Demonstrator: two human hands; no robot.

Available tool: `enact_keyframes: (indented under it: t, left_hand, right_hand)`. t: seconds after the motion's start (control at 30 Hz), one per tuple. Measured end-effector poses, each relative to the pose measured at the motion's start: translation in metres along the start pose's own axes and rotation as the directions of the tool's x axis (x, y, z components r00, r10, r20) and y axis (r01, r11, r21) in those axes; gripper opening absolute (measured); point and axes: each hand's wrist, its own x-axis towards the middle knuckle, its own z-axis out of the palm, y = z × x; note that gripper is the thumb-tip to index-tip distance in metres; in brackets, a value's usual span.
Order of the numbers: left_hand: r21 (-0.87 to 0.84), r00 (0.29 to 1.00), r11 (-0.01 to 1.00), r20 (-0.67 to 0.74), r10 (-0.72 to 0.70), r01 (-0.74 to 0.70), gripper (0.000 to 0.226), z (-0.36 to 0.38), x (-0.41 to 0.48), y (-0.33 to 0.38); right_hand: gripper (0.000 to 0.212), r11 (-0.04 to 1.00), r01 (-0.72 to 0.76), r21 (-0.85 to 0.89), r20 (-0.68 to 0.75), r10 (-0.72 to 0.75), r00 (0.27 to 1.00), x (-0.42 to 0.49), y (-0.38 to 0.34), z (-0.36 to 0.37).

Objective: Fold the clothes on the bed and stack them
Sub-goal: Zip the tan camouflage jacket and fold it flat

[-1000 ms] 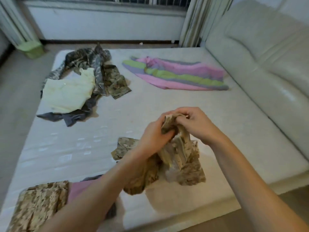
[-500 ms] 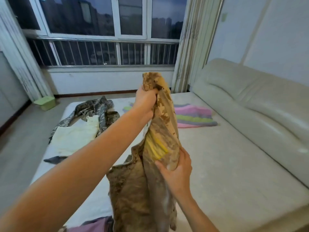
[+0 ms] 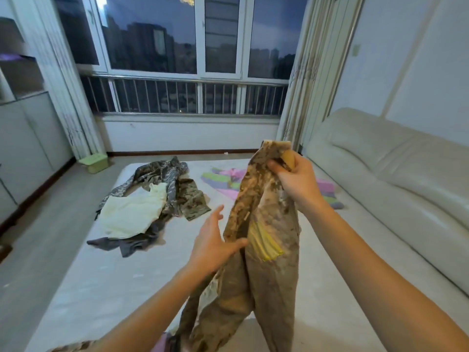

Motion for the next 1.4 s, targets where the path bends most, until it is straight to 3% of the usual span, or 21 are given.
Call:
enact_keyframes:
  t: [0.07, 0.13, 0.17, 0.23, 0.3, 0.4, 0.5, 0.57, 0.7, 0.8, 0.87, 0.93, 1.03, 1.13, 1.23, 1.3, 1.33, 1.37, 1.4]
  left_hand:
    - [0.045, 0.988, 0.991, 0.084, -0.13, 0.126, 0.071, 0.024, -0.015, -0.031]
    - [0.063, 0.989, 0.988, 0.043, -0.141, 0.138, 0.016, 0.027, -0.02, -0.047]
    - [0.095, 0.993, 0.989, 0.004, -0.114, 0.113, 0.005, 0.02, -0.017, -0.05]
    - [0.175, 0.994, 0.982, -0.089, -0.062, 0.076, 0.02, -0.002, -0.005, -0.055]
    - [0.27, 0.989, 0.962, -0.149, 0.0, 0.04, 0.018, -0.034, 0.011, -0.049]
    - [0.331, 0.982, 0.942, -0.146, 0.118, -0.064, 0.023, -0.075, 0.032, -0.027]
    - [0.335, 0.976, 0.934, -0.126, 0.178, -0.127, 0.016, -0.092, 0.04, -0.008]
    - [0.341, 0.966, 0.922, -0.113, 0.232, -0.182, 0.021, -0.094, 0.036, -0.001]
    - [0.491, 0.935, 0.814, -0.001, 0.356, -0.31, 0.019, -0.089, 0.018, -0.007]
    - [0.603, 0.932, 0.724, 0.105, 0.346, -0.337, 0.022, -0.076, 0.013, -0.014]
    - [0.641, 0.949, 0.708, 0.117, 0.294, -0.298, 0.022, -0.068, 0.015, -0.012]
    - [0.607, 0.968, 0.758, 0.087, 0.237, -0.24, 0.023, -0.065, 0.02, -0.004]
    - [0.448, 0.992, 0.887, 0.002, 0.124, -0.112, 0.027, -0.075, 0.032, 0.009]
    - [0.233, 0.999, 0.973, -0.046, 0.019, -0.008, 0.024, -0.087, 0.067, 0.013]
    - [-0.04, 0.997, 0.998, -0.049, -0.056, 0.054, 0.023, -0.06, 0.131, -0.01]
    - [-0.123, 0.992, 0.986, -0.043, -0.118, 0.112, 0.024, -0.018, 0.176, -0.043]
    - [-0.149, 0.988, 0.978, -0.025, -0.149, 0.144, 0.019, 0.007, 0.195, -0.067]
    - [-0.162, 0.981, 0.967, 0.024, -0.195, 0.196, 0.02, 0.033, 0.209, -0.094]
    - [-0.148, 0.962, 0.952, 0.094, -0.256, 0.267, 0.037, 0.06, 0.216, -0.125]
  right_hand:
    - [0.002, 0.981, -0.116, 0.154, 0.017, 0.115, 0.993, 0.0, -0.003, -0.007]
    - [0.004, 0.96, -0.174, 0.22, 0.01, 0.176, 0.984, -0.001, -0.003, -0.019]
    - [0.005, 0.96, -0.186, 0.208, -0.007, 0.192, 0.981, 0.0, 0.0, -0.028]
    - [0.008, 0.971, -0.214, 0.108, -0.057, 0.221, 0.974, 0.001, 0.009, -0.051]
    - [0.015, 0.968, -0.222, -0.117, -0.09, 0.212, 0.973, -0.001, 0.024, -0.077]
    - [0.032, 0.852, -0.167, -0.496, -0.071, 0.152, 0.986, -0.013, 0.046, -0.105]
    - [0.035, 0.757, -0.139, -0.639, -0.069, 0.124, 0.99, -0.03, 0.062, -0.118]
    - [0.022, 0.678, -0.127, -0.724, -0.04, 0.144, 0.989, -0.04, 0.07, -0.123]
    - [0.02, 0.591, -0.17, -0.788, -0.017, 0.256, 0.967, -0.059, 0.09, -0.128]
    - [0.013, 0.612, -0.28, -0.739, -0.064, 0.35, 0.934, -0.064, 0.109, -0.123]
    - [0.007, 0.707, -0.383, -0.595, -0.06, 0.436, 0.898, -0.062, 0.114, -0.116]
    - [0.009, 0.781, -0.507, -0.364, 0.027, 0.553, 0.833, -0.059, 0.115, -0.108]
    - [0.013, 0.74, -0.672, -0.031, 0.124, 0.67, 0.732, -0.049, 0.116, -0.099]
    - [0.017, 0.694, -0.678, 0.242, 0.135, 0.668, 0.732, -0.019, 0.125, -0.087]
    - [0.016, 0.74, -0.637, 0.216, 0.077, 0.637, 0.767, 0.024, 0.164, -0.049]
    - [0.008, 0.786, -0.608, 0.11, 0.047, 0.607, 0.793, 0.05, 0.208, -0.01]
    - [0.01, 0.787, -0.614, 0.054, 0.104, 0.607, 0.788, 0.06, 0.231, 0.012]
    - [0.035, 0.764, -0.645, -0.01, 0.195, 0.634, 0.748, 0.066, 0.26, 0.032]
    - [0.056, 0.731, -0.679, -0.071, 0.282, 0.668, 0.689, 0.064, 0.29, 0.05]
